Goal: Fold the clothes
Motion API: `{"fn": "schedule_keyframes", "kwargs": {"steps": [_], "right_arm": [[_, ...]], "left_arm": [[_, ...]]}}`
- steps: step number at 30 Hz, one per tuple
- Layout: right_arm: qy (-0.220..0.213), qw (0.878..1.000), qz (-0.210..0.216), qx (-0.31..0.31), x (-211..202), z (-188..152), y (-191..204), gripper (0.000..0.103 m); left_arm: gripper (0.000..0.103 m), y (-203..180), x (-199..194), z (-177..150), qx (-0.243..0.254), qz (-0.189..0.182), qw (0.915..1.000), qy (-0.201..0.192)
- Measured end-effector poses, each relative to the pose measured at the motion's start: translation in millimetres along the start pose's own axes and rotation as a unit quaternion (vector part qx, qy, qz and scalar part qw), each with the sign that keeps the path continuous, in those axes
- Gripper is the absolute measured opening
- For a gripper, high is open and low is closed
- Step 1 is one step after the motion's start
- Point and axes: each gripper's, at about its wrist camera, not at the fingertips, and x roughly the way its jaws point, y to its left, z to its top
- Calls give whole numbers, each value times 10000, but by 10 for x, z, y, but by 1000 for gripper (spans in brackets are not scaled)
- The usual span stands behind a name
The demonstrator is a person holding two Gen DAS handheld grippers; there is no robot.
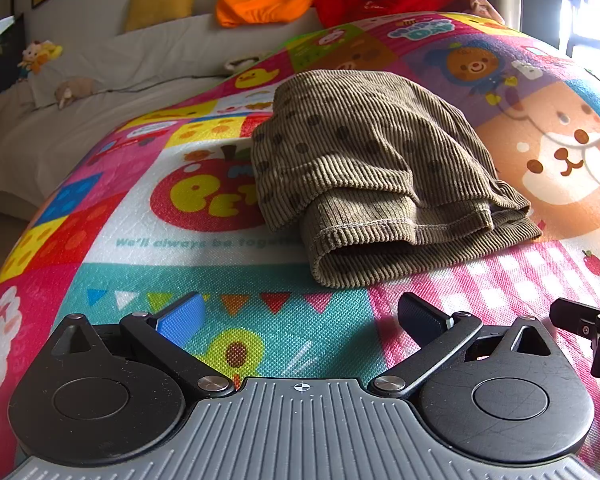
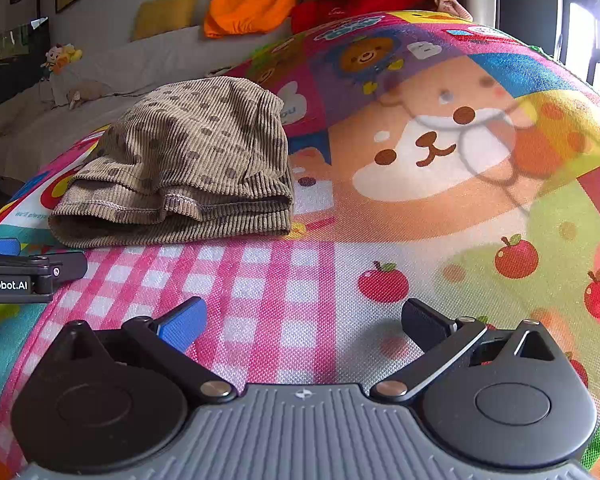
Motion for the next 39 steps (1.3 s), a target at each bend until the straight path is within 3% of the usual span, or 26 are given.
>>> {"fn": "schedule_keyframes", "kwargs": {"steps": [39], "right_arm": [[1,10000,54,-30,7,7,-8,103]], "left_arm": [[103,-4,1,-2,0,8,10000,-2]]}}
